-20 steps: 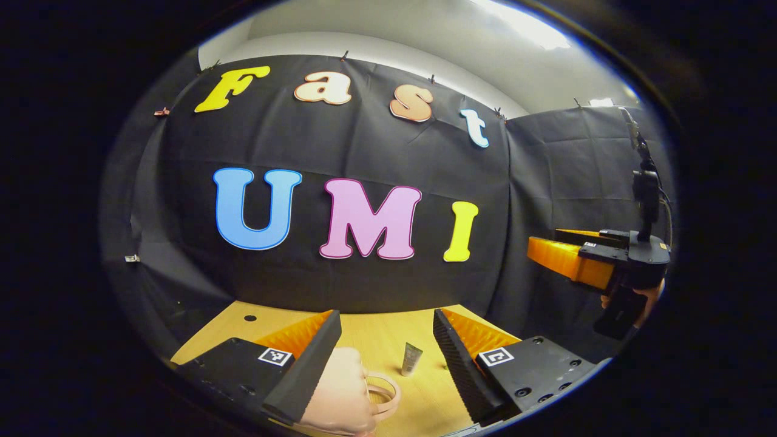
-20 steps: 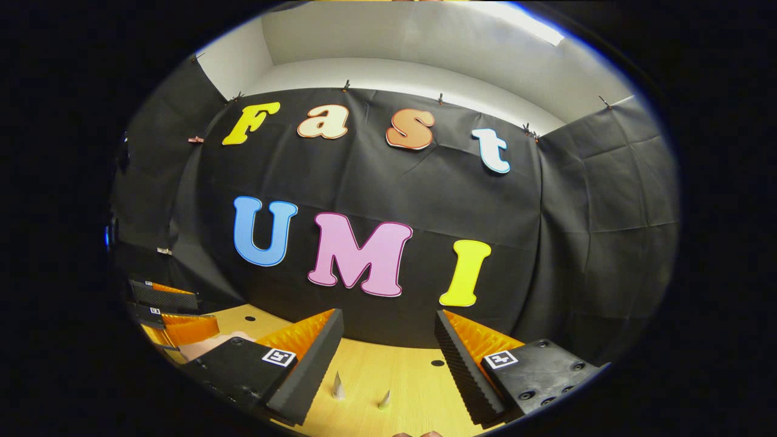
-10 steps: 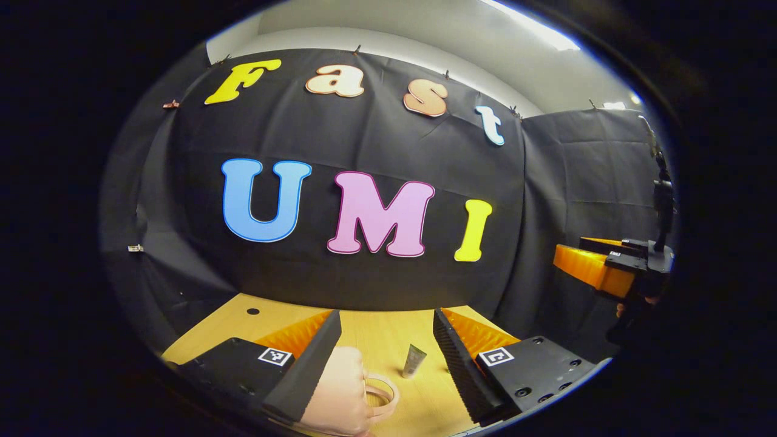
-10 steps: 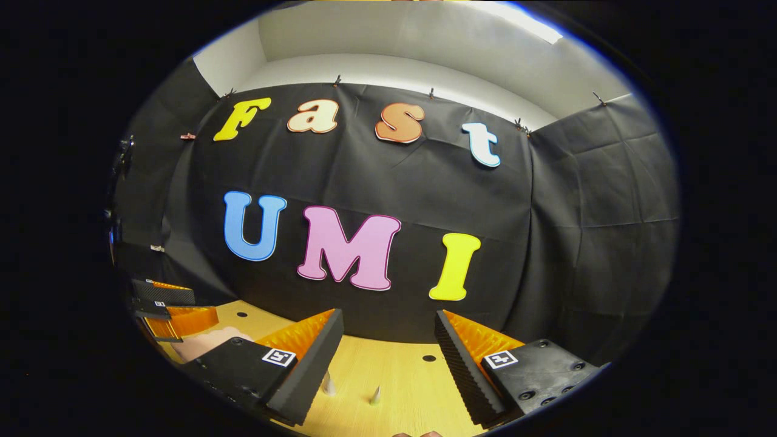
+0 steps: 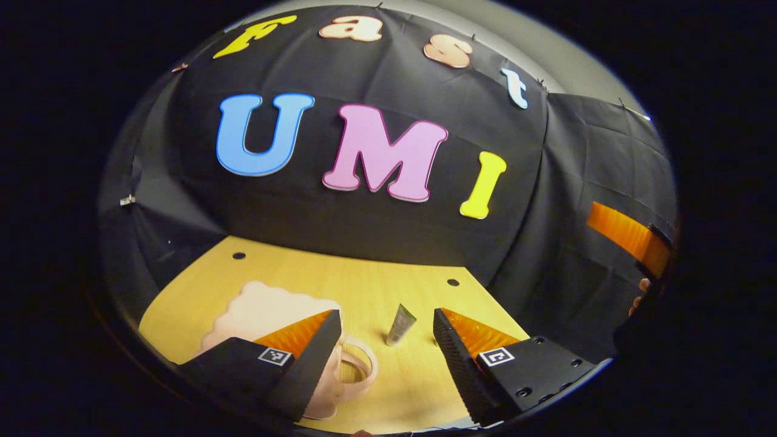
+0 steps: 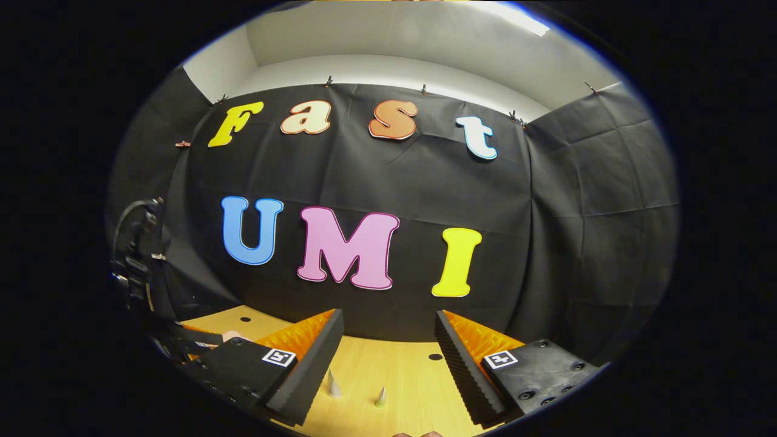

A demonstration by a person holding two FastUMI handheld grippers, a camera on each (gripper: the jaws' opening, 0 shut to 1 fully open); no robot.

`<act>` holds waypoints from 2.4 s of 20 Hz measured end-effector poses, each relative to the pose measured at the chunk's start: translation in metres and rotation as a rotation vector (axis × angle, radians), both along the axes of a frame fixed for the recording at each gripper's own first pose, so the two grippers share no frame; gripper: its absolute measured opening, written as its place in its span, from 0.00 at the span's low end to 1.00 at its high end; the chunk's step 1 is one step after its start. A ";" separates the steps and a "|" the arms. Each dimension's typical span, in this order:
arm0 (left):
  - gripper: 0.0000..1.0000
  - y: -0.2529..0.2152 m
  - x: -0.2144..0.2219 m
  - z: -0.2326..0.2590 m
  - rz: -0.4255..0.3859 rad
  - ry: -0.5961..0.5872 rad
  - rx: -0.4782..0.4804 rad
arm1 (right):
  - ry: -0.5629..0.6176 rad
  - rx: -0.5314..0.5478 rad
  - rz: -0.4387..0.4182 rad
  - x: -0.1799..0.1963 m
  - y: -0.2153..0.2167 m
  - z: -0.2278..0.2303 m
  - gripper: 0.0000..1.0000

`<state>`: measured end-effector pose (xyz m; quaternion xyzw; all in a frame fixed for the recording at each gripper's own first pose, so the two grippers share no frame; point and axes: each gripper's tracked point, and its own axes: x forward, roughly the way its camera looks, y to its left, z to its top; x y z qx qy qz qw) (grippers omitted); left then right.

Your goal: First open the suitcase, pack the skin care products into it, and then close the suitcase.

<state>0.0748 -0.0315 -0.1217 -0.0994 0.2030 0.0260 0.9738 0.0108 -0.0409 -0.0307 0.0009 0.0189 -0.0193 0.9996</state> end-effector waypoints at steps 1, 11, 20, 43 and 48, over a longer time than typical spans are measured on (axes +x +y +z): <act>0.96 -0.005 0.005 -0.016 -0.004 0.056 -0.015 | 0.016 -0.003 0.006 0.002 -0.007 -0.006 0.96; 0.96 -0.007 0.046 -0.160 0.024 0.561 0.041 | 0.126 0.091 0.069 0.033 -0.072 -0.082 0.96; 0.16 0.007 0.056 -0.212 0.013 0.726 0.064 | 0.256 0.143 0.083 0.071 -0.110 -0.137 0.96; 0.11 0.456 -0.020 0.022 0.295 0.463 0.387 | 0.165 0.083 0.101 0.101 0.091 -0.076 0.96; 0.11 0.532 -0.034 -0.067 0.330 0.613 0.321 | 0.197 0.043 0.073 0.090 0.105 -0.077 0.96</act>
